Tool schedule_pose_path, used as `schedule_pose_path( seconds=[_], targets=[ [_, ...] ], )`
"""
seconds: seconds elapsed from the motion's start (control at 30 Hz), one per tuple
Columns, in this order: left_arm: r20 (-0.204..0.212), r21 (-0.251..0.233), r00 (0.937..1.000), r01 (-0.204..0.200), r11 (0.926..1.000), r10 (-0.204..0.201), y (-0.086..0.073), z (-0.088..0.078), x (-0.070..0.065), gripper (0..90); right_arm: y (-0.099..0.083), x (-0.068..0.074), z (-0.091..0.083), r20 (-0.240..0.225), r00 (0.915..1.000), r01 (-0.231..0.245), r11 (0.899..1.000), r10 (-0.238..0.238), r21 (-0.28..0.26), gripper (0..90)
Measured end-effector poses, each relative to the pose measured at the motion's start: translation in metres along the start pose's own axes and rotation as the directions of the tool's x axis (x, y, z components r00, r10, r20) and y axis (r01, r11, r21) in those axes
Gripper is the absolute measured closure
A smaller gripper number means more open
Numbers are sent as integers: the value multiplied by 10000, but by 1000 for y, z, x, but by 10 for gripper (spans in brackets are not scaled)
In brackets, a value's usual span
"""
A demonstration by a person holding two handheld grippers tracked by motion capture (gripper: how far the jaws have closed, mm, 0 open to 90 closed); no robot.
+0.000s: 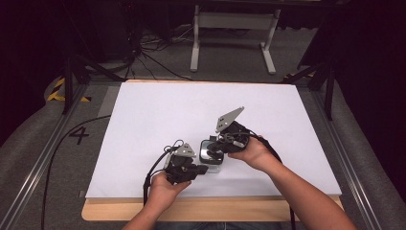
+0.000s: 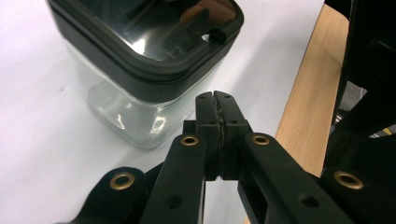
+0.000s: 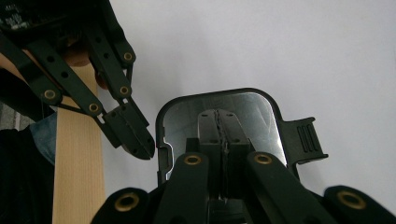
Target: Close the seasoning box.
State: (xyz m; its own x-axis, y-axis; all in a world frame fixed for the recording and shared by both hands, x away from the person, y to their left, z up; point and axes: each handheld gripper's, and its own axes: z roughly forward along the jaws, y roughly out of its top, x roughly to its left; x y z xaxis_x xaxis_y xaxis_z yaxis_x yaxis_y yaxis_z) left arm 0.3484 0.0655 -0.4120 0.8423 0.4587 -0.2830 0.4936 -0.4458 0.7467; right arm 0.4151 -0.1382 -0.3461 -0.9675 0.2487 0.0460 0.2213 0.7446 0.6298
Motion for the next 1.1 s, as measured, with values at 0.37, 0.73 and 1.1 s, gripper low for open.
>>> schedule_pose_path(
  seconds=[0.37,0.73,1.1],
  targets=[
    [-1215,-370,9923,200,9991,-244,-9,-21,19,897,-11,1,-24,185,9996,-215,9956,233,-907,895],
    [-2271,-1073,9729,206,9940,-447,-16,-44,35,896,-56,-17,-85,1418,9795,-1100,9698,1429,-2177,869],
    [-3195,-1831,9325,1137,9765,-1685,-37,-90,62,847,-124,-50,-123,2736,9063,-2473,9292,3221,-2746,705]
  ],
)
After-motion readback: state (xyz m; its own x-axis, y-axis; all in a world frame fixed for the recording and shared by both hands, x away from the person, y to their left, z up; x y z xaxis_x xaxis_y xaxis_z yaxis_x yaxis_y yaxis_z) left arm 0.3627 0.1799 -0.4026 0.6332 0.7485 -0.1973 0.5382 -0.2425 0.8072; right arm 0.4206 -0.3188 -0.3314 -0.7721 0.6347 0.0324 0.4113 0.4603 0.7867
